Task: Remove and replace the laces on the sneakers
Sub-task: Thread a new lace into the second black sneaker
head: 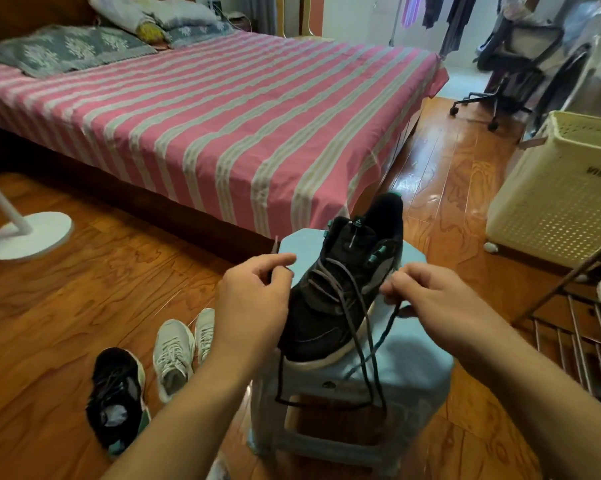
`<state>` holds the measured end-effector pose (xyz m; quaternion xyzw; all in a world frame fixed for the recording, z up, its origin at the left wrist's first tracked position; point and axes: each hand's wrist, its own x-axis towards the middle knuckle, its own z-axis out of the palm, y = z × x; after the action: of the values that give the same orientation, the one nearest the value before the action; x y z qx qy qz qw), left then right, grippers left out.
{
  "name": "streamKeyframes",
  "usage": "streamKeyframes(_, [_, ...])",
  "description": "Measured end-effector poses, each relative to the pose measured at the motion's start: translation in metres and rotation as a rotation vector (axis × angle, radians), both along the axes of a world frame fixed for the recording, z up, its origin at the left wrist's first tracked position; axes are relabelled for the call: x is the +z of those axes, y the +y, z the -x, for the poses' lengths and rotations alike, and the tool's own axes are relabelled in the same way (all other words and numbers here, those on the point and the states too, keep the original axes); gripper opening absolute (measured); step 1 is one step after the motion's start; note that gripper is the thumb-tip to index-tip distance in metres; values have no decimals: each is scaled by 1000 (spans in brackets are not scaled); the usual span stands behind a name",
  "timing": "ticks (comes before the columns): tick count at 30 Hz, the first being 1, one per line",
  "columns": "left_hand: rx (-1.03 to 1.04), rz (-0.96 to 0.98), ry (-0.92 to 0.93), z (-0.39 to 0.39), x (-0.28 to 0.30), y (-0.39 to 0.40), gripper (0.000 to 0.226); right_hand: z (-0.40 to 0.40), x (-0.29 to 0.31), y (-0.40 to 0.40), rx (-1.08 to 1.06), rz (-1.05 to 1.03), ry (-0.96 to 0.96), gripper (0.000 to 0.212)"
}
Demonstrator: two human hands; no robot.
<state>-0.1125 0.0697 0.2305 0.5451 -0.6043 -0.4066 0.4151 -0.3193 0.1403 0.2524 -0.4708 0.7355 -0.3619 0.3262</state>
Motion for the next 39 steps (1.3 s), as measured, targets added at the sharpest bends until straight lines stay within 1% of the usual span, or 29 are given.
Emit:
streamKeyframes(1, [-26,-11,-114,-3,-4,-8,28,0,-2,-4,-40,66,99,29])
streamKeyframes(2, [-88,-68,-159,-3,-8,-13,26,-1,-4,-8,-56,134,149,29])
streamKeyframes(3, [-149,-125,-155,-1,-11,-14,24,-3,-6,-13,-52,183,164,28])
streamKeyframes(5, [-218,-136,-163,6,-16,-8,19,-7,-11,-20,-29,200,211,27])
streamKeyframes(7, [-213,-37,-184,14,-18,2,21,-3,-18,-25,-44,179,218,26])
streamKeyframes(9, [-173,72,-174,19,-20,7,30,0,-26,-26,-67,143,158,25])
streamKeyframes(10, [-166,104,-171,21,-22,8,32,0,-29,-25,-69,131,166,24])
streamKeyframes(12, [-185,152,-202,21,-26,8,24,-2,-34,-23,-54,127,267,22])
streamKeyframes(14, [-231,255,-249,20,-30,10,19,-6,-33,-22,-42,138,343,21])
streamKeyframes(16, [-278,372,-290,20,-34,12,15,-5,-33,-22,-46,155,347,20])
streamKeyframes(18, [-324,413,-317,19,-37,14,13,-2,-33,-22,-57,192,328,19])
streamKeyframes(20, [-350,379,-284,18,-38,14,12,-3,-29,-19,-49,225,346,15])
streamKeyframes(22, [-319,243,-120,18,-34,12,13,-8,-25,-15,-23,223,382,15])
streamKeyframes(24, [-230,157,37,18,-29,7,15,-12,-25,-11,-9,217,454,15])
streamKeyframes(25, [-198,181,40,19,-28,3,16,-15,-26,-9,-2,223,519,14])
streamKeyframes(27, [-196,307,-72,23,-27,-4,18,-21,-29,-7,53,294,703,9])
streamKeyframes(29, [-248,401,-179,28,-28,-9,21,-25,-33,-7,106,337,799,6])
streamKeyframes(30, [-274,407,-186,31,-27,-11,21,-25,-34,-7,114,338,790,6])
streamKeyframes(32, [-292,382,-130,35,-24,-11,16,-24,-31,-8,92,311,663,6])
streamKeyframes(33, [-302,350,-84,35,-22,-10,15,-23,-29,-8,75,268,545,7])
streamKeyframes(34, [-321,297,-49,34,-20,-7,15,-21,-27,-6,56,217,386,9])
streamKeyframes(36, [-370,163,2,31,-18,0,15,-23,-23,-3,4,157,-26,11])
streamKeyframes(37, [-383,107,30,30,-18,4,17,-26,-22,-2,-28,138,-190,12])
streamKeyframes(38, [-377,75,51,29,-18,8,20,-29,-22,-1,-59,136,-263,13])
streamKeyframes(39, [-351,57,70,30,-18,12,22,-32,-23,-2,-80,142,-260,15])
